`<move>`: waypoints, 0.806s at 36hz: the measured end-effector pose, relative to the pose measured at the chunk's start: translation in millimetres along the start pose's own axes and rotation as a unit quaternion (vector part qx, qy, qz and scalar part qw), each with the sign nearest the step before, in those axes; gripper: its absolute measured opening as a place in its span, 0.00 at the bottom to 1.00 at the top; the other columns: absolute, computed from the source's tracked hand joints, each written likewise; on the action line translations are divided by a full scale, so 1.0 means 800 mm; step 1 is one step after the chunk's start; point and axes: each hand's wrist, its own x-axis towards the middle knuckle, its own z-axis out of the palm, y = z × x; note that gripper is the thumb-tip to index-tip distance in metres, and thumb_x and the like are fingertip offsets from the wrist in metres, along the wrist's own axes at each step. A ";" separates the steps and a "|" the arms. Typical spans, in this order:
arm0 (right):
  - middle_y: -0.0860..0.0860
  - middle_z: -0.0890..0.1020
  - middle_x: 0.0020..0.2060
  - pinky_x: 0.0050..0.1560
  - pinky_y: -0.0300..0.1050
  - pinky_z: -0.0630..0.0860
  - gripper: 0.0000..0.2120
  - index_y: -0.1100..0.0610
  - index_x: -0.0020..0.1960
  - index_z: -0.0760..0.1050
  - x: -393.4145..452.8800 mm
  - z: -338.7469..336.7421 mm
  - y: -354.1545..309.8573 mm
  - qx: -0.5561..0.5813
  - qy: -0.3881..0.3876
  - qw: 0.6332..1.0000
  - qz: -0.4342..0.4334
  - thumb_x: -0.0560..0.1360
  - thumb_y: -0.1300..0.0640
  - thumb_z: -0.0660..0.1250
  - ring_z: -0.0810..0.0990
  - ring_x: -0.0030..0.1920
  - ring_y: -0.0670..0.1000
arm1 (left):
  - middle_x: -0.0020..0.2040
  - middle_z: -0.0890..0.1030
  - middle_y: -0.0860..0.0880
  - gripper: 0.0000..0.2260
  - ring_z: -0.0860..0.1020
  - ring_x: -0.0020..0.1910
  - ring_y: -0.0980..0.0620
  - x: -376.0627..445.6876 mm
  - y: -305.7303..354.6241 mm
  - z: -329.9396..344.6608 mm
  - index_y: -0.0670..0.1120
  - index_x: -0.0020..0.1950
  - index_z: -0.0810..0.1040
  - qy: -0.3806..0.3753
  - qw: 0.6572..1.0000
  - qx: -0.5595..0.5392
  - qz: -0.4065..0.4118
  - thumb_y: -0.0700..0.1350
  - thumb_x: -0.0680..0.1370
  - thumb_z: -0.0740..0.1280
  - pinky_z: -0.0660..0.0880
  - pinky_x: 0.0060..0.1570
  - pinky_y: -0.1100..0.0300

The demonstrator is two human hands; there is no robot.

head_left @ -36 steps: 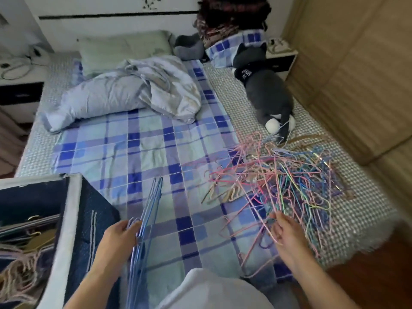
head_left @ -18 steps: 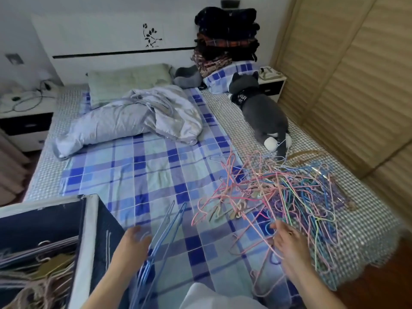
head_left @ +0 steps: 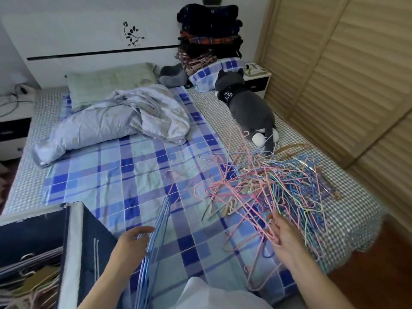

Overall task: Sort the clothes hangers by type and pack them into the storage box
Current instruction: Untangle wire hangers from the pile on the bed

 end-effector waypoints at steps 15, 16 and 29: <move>0.47 0.60 0.19 0.38 0.40 0.71 0.17 0.58 0.43 0.74 -0.006 0.004 -0.064 0.071 -0.081 0.994 0.000 0.82 0.46 0.59 0.57 0.18 0.46 | 0.27 0.74 0.51 0.14 0.72 0.31 0.49 -0.003 0.009 0.019 0.51 0.49 0.85 0.005 0.999 -0.014 0.036 0.37 0.80 0.63 0.74 0.41 0.49; 0.47 0.60 0.20 0.34 0.38 0.71 0.16 0.58 0.43 0.73 -0.009 0.008 -0.065 0.060 -0.084 0.995 0.004 0.81 0.47 0.59 0.57 0.18 0.46 | 0.27 0.74 0.50 0.13 0.72 0.31 0.48 -0.003 0.014 0.020 0.49 0.50 0.85 0.003 0.999 -0.032 0.041 0.36 0.81 0.62 0.71 0.41 0.51; 0.47 0.63 0.21 0.40 0.45 0.65 0.13 0.60 0.41 0.76 -0.035 0.037 0.012 0.016 -0.113 0.983 0.146 0.74 0.50 0.68 0.63 0.22 0.46 | 0.40 0.84 0.40 0.09 0.82 0.37 0.46 0.002 0.087 0.006 0.40 0.58 0.80 -0.100 0.953 -0.282 0.045 0.34 0.82 0.62 0.79 0.38 0.56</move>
